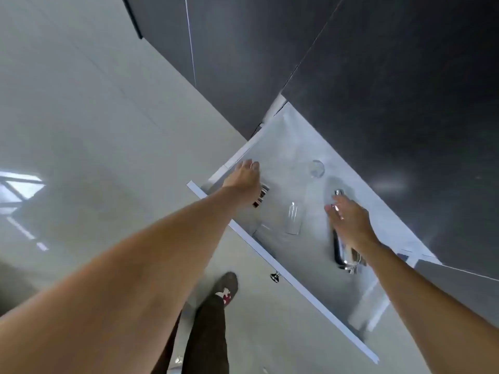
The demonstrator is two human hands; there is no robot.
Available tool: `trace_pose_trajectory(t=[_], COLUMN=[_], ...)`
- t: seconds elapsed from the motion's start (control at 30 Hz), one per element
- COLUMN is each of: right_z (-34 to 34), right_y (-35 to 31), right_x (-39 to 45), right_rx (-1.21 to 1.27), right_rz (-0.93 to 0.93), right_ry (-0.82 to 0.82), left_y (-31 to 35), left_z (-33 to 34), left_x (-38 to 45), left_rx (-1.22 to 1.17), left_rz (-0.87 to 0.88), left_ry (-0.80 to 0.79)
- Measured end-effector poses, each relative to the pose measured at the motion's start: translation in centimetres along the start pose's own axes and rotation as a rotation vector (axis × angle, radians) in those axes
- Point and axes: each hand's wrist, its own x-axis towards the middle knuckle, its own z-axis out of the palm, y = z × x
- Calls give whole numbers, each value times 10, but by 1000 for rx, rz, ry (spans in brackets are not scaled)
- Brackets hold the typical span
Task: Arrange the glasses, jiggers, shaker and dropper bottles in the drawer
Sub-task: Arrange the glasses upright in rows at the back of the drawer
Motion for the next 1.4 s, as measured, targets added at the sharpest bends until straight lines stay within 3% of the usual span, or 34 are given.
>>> trace_pose_trajectory(t=[0.23,0.5,0.57,0.7,0.8,1.07,1.4], right_z=[54,68,72,76,75,75,80], right_y=[-5,-4,-3,0,-1,-9,-25], right_x=[76,114,117,118,120,126,145], right_rx=[58,148,160,212,261,546,711], right_rz=[-92,-167,-174,-123,-94,81,138], right_ry=[114,212,247,308,328,404,370], left_y=[-14,-16,-21,-19,-12,33,51], left_z=[27,63,69,69,61,28,8], left_x=[63,110,112,108,105,109,133], left_rx=[249,553,563,364,248,276,464], left_rz=[50,142,157,145,144,203,338], left_ry=[73,492,443,239,199,368,423])
